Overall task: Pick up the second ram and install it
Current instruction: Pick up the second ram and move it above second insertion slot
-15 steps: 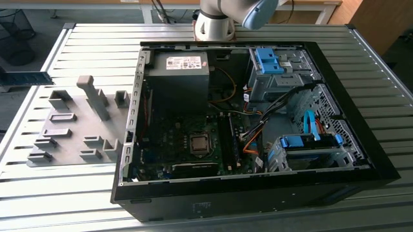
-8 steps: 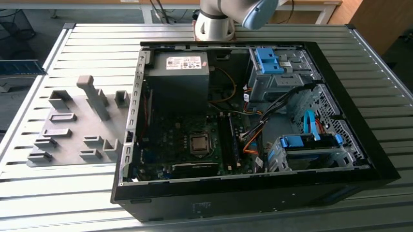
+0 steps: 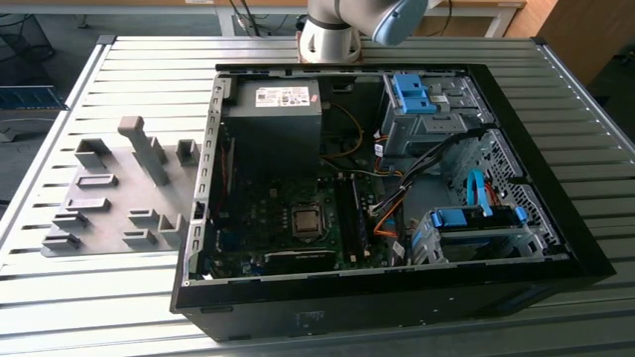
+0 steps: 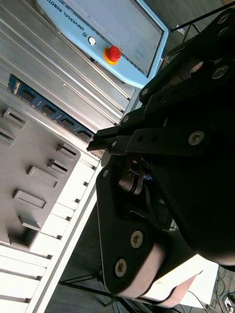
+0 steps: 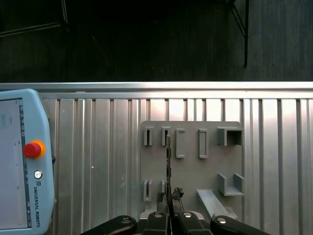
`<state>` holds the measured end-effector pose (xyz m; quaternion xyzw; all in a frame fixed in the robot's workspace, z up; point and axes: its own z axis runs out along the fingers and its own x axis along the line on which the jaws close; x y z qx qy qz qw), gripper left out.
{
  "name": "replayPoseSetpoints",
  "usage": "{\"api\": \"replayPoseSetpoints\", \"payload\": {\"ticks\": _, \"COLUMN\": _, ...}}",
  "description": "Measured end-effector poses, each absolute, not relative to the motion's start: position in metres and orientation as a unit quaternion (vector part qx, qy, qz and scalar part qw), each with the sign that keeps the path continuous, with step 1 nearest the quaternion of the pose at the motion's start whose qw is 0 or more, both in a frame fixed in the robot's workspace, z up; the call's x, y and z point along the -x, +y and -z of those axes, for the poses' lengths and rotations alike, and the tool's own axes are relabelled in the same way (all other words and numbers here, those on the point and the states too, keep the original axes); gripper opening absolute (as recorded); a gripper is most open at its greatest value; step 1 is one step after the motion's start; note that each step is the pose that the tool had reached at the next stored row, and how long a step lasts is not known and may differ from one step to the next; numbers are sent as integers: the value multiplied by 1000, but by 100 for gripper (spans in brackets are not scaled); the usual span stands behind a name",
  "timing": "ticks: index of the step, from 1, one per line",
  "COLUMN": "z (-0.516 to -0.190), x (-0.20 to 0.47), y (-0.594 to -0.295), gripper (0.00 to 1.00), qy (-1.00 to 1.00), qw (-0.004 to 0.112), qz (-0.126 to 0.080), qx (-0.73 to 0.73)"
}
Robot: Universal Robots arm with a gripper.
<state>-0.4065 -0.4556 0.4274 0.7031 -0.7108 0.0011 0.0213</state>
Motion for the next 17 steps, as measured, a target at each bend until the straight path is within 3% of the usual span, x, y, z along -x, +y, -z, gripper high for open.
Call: {"api": "replayPoseSetpoints", "payload": {"ticks": 17, "z": -428, "x": 391, "y": -456, "gripper": 14, "qy": -711, "qw": 21, "qz": -1, "qx": -703}}
